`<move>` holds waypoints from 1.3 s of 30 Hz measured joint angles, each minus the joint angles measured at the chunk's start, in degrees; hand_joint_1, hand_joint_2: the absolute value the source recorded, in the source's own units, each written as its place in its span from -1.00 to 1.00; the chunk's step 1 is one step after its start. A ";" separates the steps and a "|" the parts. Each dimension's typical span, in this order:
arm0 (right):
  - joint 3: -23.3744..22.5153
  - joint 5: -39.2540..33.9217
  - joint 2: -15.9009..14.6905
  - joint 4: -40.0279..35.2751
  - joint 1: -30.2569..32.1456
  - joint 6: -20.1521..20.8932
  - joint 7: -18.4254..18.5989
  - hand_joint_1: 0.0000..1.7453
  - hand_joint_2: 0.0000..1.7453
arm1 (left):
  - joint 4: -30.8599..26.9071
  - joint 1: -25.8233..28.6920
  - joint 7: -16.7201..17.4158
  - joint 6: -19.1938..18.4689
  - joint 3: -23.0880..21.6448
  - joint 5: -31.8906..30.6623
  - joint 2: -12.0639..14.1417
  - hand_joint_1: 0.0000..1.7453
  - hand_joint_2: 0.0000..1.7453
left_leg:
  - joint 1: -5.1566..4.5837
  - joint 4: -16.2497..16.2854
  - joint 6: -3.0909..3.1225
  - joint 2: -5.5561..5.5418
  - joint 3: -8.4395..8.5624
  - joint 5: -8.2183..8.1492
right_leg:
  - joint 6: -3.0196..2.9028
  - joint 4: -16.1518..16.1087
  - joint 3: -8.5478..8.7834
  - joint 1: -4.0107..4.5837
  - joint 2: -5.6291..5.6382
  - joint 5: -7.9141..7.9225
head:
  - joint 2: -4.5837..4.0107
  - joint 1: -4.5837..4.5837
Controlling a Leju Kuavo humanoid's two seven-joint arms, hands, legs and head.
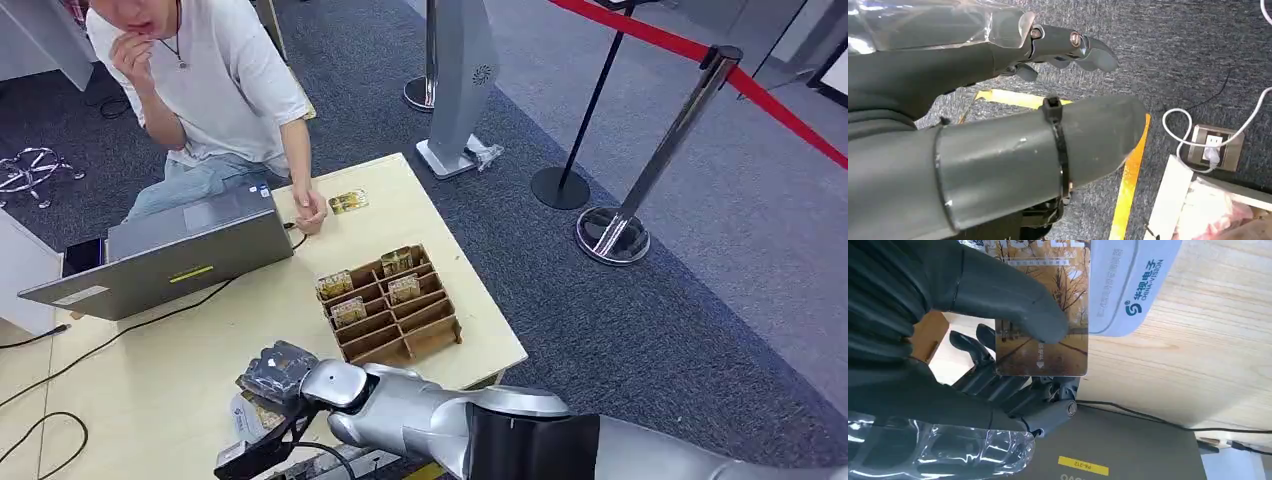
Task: Pass the card to the sensor for recognition and then transmit it.
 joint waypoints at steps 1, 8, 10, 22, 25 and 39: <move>0.00 0.13 0.00 0.04 0.01 -0.06 0.04 1.00 1.00 | 0.00 -0.01 0.00 0.00 -0.13 0.00 0.02 -1.00 -1.00 | 0.00 0.00 0.00 0.00 0.00 0.00 | 0.00 0.00 0.00 0.00 0.00 0.00 | 0.00 0.00; -0.11 0.76 0.00 0.17 0.05 -0.70 -0.22 1.00 1.00 | 0.00 -0.05 0.02 -0.02 -0.72 -0.09 0.02 -1.00 -1.00 | 0.00 0.00 0.00 0.00 0.00 0.00 | 0.00 0.00 0.00 0.00 0.00 0.00 | 0.00 0.00; -0.50 0.61 0.00 0.15 0.05 -0.83 -0.79 1.00 1.00 | 0.00 -0.06 0.02 -0.02 -0.72 -0.09 0.02 -1.00 -1.00 | 0.00 0.00 0.00 0.00 0.00 0.00 | 0.00 0.00 0.00 0.00 0.00 0.00 | 0.00 0.00; -7.48 -6.03 -1.12 -6.47 0.66 1.86 -8.00 1.00 1.00 | 0.00 0.00 -0.18 0.07 -0.74 0.92 0.02 -1.00 -1.00 | 0.01 0.00 0.00 0.00 -0.02 0.01 | -0.01 0.00 -0.01 0.00 0.00 0.01 | 0.00 0.00; -9.26 -7.82 -1.88 -10.20 0.84 3.19 -9.70 1.00 1.00 | 0.00 0.03 -0.33 0.48 -0.72 1.55 0.02 -1.00 -1.00 | 0.00 0.00 0.00 0.00 -0.03 0.00 | -0.01 0.00 -0.01 0.00 0.00 0.01 | 0.00 0.02; -14.17 -13.36 -4.22 -24.73 1.84 5.66 -13.11 1.00 1.00 | 0.00 0.75 -1.25 1.84 -0.44 3.50 0.02 -1.00 -1.00 | 0.01 0.00 0.00 0.00 -0.03 0.00 | -0.01 0.00 -0.03 0.00 0.00 0.01 | 0.00 0.02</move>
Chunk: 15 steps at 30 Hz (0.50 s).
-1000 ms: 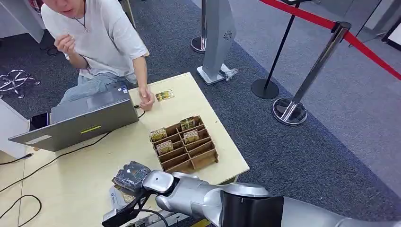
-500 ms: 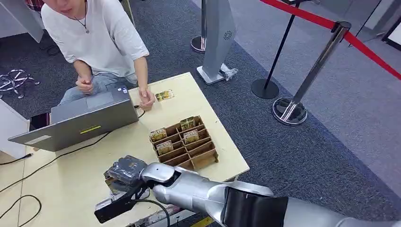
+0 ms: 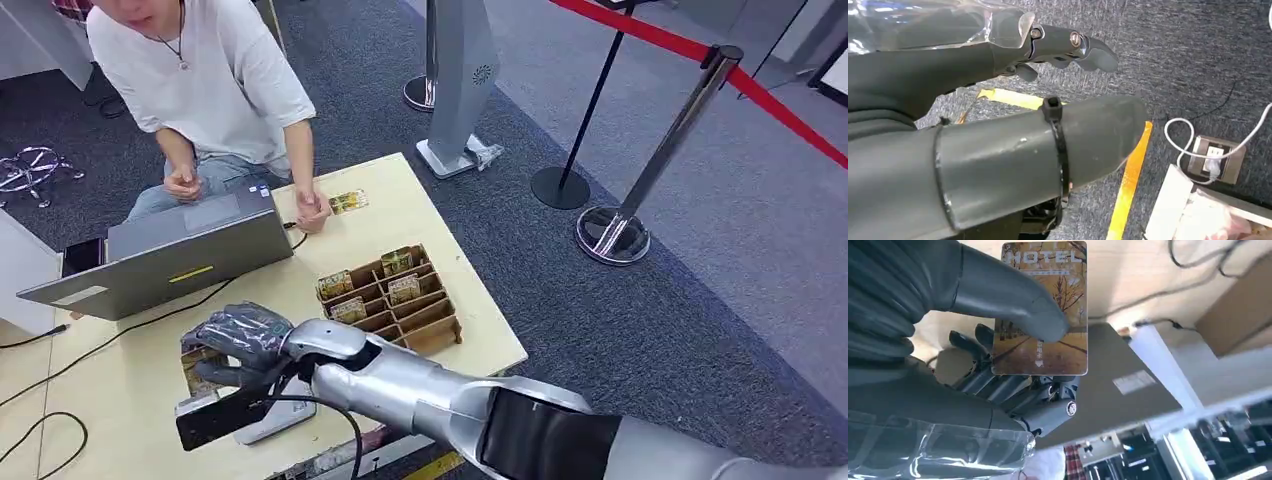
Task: Pass the card to the sensor for recognition and then transmit it.
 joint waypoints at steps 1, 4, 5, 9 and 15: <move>-0.44 -0.06 -0.26 -1.33 0.21 -0.92 0.11 1.00 1.00 | 0.00 0.10 -0.11 0.07 0.04 0.09 -0.02 -1.00 -1.00 | 0.00 0.00 0.00 0.00 -0.01 0.00 | 0.00 0.00 0.00 0.00 0.00 0.00 | 0.00 -0.02; -2.10 1.86 -1.16 -5.97 0.92 -6.06 1.01 1.00 1.00 | 0.00 0.28 -0.26 0.28 0.15 0.28 -0.02 -1.00 -1.00 | -0.01 0.00 0.00 0.00 -0.01 0.00 | 0.00 0.00 -0.01 0.00 0.00 0.00 | 0.00 -0.02; -2.71 3.07 -1.48 -7.26 1.14 -8.51 1.29 1.00 1.00 | 0.00 0.28 -0.33 0.28 0.15 0.28 -0.02 -1.00 -1.00 | -0.01 0.00 0.00 0.00 -0.01 0.00 | 0.00 0.00 -0.01 0.00 0.00 0.00 | 0.00 -0.02; -5.40 7.50 -2.54 -10.79 1.70 -17.47 2.27 1.00 1.00 | 0.00 0.25 -0.79 -0.15 0.13 -0.48 -0.07 -1.00 -1.00 | -0.01 0.01 0.00 -0.01 0.00 0.00 | 0.00 -0.01 -0.01 -0.01 -0.01 0.00 | 0.00 -0.02; -8.06 9.31 -3.87 -12.10 2.31 -20.74 2.73 1.00 1.00 | 0.00 0.19 -0.79 -0.39 0.09 -1.09 -0.11 -1.00 -1.00 | 0.00 0.02 0.00 -0.01 0.00 0.00 | 0.00 -0.01 0.00 -0.01 0.00 0.02 | 0.00 -0.02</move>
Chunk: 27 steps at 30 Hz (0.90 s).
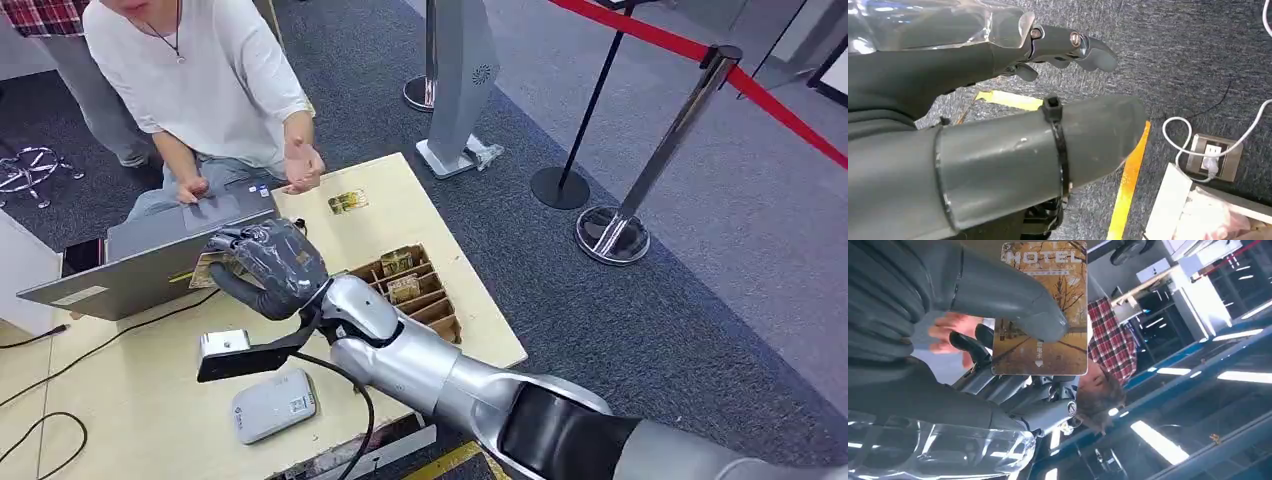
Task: Pass the card to the sensor for recognition and then transmit it.
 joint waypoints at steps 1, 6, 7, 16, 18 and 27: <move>-0.33 0.00 -0.11 -0.15 0.13 -0.02 0.00 1.00 1.00 | 0.00 -0.02 0.00 0.00 0.00 -0.04 0.00 -1.00 -1.00 | 0.00 0.00 0.00 0.00 0.00 0.00 | 0.00 0.00 0.00 0.00 0.00 0.00 | 0.00 0.00; -0.76 1.54 -0.57 -0.35 0.30 -1.01 0.46 1.00 1.00 | 0.00 -0.07 0.00 -0.24 -0.04 -0.20 -0.02 -1.00 -1.00 | 0.01 0.00 0.00 0.01 -0.01 0.00 | 0.00 0.00 -0.02 0.01 0.00 0.00 | 0.00 0.00; -0.96 3.09 -0.63 -0.26 0.30 -2.44 0.98 1.00 1.00 | 0.00 -0.10 0.00 -0.35 -0.13 -0.46 -0.02 -1.00 -1.00 | 0.01 0.00 0.00 0.01 -0.01 0.00 | 0.00 0.00 -0.02 0.01 0.00 0.00 | 0.00 0.00; -7.71 29.56 -0.77 5.98 -2.74 -11.91 8.47 1.00 1.00 | 0.00 -1.15 0.81 -0.66 -1.27 -1.97 -0.22 -1.00 -1.00 | -0.01 0.01 0.05 -0.02 -0.05 0.04 | 0.02 0.00 0.02 0.00 -0.03 0.06 | 0.00 0.00; -9.29 32.90 -0.52 8.32 -4.08 -11.91 10.57 1.00 1.00 | 0.00 -1.19 0.83 -0.48 -1.55 -1.75 -0.24 -1.00 -1.00 | -0.01 0.02 0.06 -0.02 -0.06 0.05 | 0.03 0.00 0.02 0.00 -0.03 0.07 | 0.00 0.00; -12.00 37.09 1.51 17.16 -8.05 -11.93 14.97 -1.00 1.00 | 0.00 -1.22 0.79 0.20 -1.66 -0.63 -0.26 -1.00 -1.00 | 0.01 0.03 0.06 -0.01 -0.06 0.05 | 0.02 0.01 0.00 0.01 -0.02 0.06 | 0.00 0.00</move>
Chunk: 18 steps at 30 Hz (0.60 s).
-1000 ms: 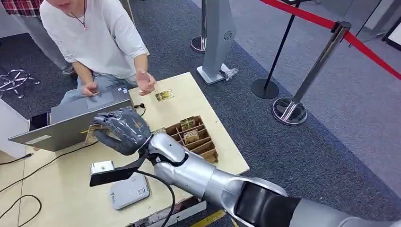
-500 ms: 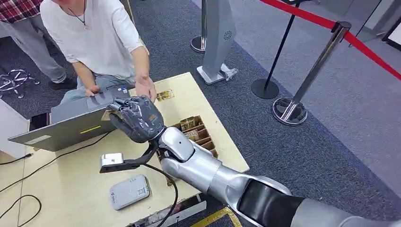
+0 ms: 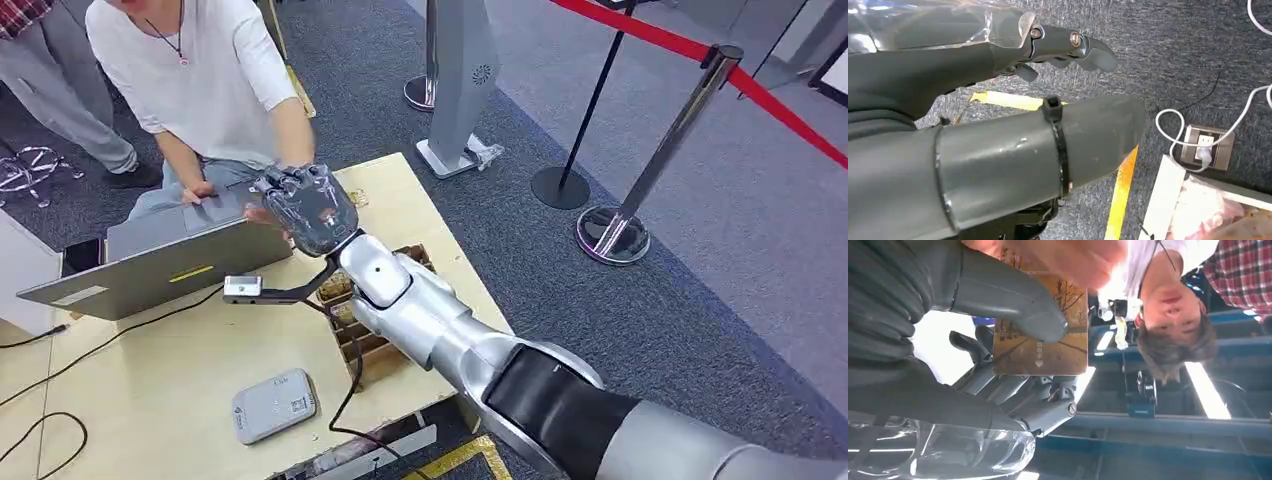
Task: Pass the card to the sensor for recognition and then transmit it.
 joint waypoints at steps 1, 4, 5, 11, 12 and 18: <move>-0.04 -0.13 0.31 1.09 -0.34 0.00 0.06 -1.00 1.00 | 0.00 0.01 -0.07 0.04 0.00 0.15 0.00 -1.00 -1.00 | 0.00 0.00 0.00 0.00 0.00 0.00 | 0.00 0.00 0.00 0.00 0.00 0.00 | 0.00 0.00; -0.09 -0.26 0.92 3.05 -1.13 0.00 0.11 -1.00 -1.00 | 0.00 0.02 -0.13 0.09 0.00 0.33 0.00 -1.00 -1.00 | 0.00 0.00 0.00 0.00 -0.01 0.00 | 0.00 0.00 0.00 0.00 0.00 0.00 | 0.00 0.00; -0.09 -0.26 1.07 3.45 -1.32 0.00 0.17 -1.00 -1.00 | 0.00 0.02 -0.20 0.09 0.00 0.35 0.00 -1.00 -1.00 | 0.00 0.00 0.00 0.00 0.00 0.00 | 0.00 0.00 0.00 0.01 0.00 0.00 | 0.00 0.00; -0.39 -1.77 1.68 5.33 -1.85 0.00 -0.88 -1.00 -1.00 | 0.00 0.05 -0.63 0.09 0.02 0.50 0.00 -1.00 -1.00 | -0.01 0.00 0.00 -0.01 -0.01 0.00 | 0.00 0.00 0.01 0.00 0.00 0.00 | 0.00 0.00; -0.57 -3.00 1.77 5.57 -1.85 0.00 -1.82 -1.00 -1.00 | 0.00 0.06 -0.74 0.09 0.02 0.52 0.00 -1.00 -1.00 | -0.02 0.01 0.00 -0.01 -0.02 0.00 | 0.00 0.00 0.00 0.00 0.00 0.00 | 0.00 0.02; -3.15 -24.93 3.08 5.63 -0.95 6.35 -16.29 -1.00 -1.00 | 0.00 0.08 -1.33 0.02 0.02 0.70 0.00 -1.00 -1.00 | -0.01 0.01 0.00 -0.01 -0.02 0.00 | 0.00 0.00 -0.01 0.00 -0.01 0.00 | 0.00 0.02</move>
